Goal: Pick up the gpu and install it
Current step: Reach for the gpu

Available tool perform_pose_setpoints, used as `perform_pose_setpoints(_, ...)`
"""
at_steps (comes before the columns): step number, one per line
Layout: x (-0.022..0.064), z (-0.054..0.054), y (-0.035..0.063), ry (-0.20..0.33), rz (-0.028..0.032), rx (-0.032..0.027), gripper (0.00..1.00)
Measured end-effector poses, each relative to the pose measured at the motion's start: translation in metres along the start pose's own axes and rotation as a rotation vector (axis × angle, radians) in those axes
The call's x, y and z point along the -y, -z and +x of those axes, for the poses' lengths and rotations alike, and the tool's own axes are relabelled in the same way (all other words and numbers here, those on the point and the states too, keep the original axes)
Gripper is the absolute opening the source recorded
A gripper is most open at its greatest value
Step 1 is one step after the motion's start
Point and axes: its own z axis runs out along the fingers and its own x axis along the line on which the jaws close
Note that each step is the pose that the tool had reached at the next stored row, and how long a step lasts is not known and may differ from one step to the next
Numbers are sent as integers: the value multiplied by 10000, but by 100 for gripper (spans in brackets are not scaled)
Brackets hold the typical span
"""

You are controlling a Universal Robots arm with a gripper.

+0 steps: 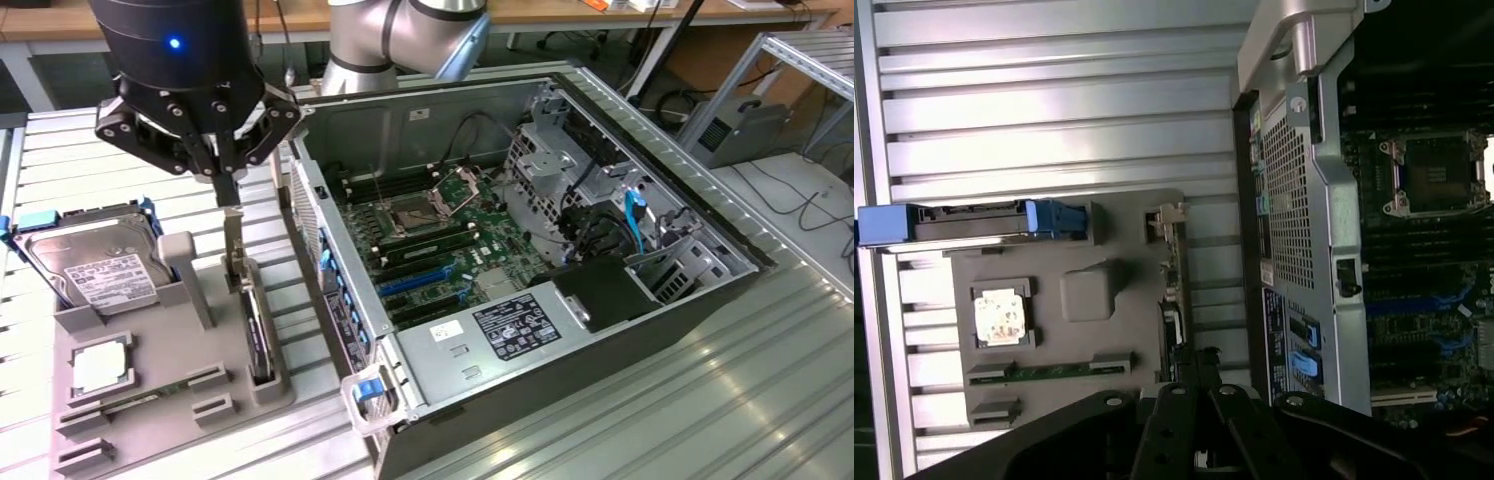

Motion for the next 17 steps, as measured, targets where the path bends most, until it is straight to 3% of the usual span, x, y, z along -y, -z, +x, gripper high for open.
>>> perform_pose_setpoints(9, 199, -15, 8, 0, -2, 0, 11)
perform_pose_setpoints(13, 327, -25, 14, 0, -2, 0, 11)
perform_pose_setpoints(17, 349, -26, 15, -1, -2, 0, 11)
